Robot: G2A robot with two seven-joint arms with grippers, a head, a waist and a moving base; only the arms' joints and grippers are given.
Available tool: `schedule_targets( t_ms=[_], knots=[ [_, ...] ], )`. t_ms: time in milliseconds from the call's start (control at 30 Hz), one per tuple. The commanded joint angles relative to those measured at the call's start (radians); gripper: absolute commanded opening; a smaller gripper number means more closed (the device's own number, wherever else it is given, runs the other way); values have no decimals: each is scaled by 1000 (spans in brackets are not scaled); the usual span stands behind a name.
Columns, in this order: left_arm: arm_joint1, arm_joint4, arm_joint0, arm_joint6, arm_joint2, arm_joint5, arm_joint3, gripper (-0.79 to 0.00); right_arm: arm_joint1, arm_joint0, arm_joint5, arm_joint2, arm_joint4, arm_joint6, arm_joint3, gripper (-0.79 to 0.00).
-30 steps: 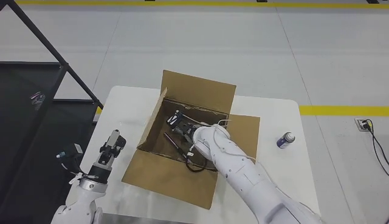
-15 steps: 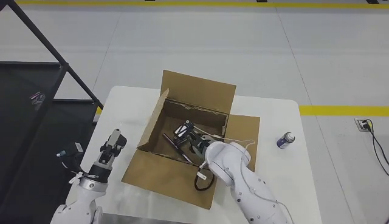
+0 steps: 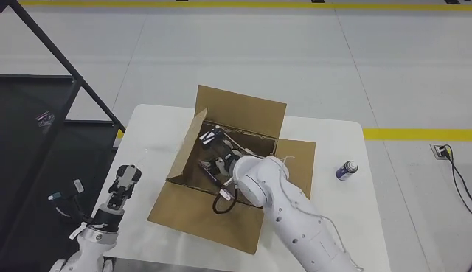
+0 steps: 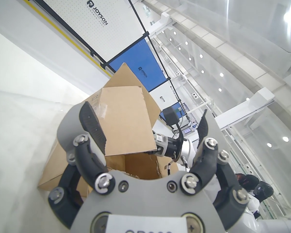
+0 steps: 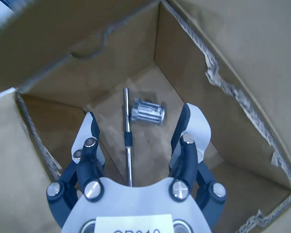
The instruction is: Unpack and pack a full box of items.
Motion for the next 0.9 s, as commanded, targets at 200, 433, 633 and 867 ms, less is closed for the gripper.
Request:
schedule_targets(
  t_ms=[200, 433, 633, 867],
  knots=[
    [3, 175, 45, 16, -2, -26, -6, 0, -46, 104, 5, -89, 48, -101, 53, -203],
    [-3, 274, 25, 79, 43, 51, -8, 0, -93, 200, -1, -161, 92, -163, 167, -179],
    [-10, 294, -50, 130, 80, 186, 19, 0, -133, 280, -43, -197, 147, -198, 307, -175],
    [-12, 300, -108, 133, 89, 254, 84, 0, -130, 299, -111, -173, 133, -245, 385, -52]
  ],
)
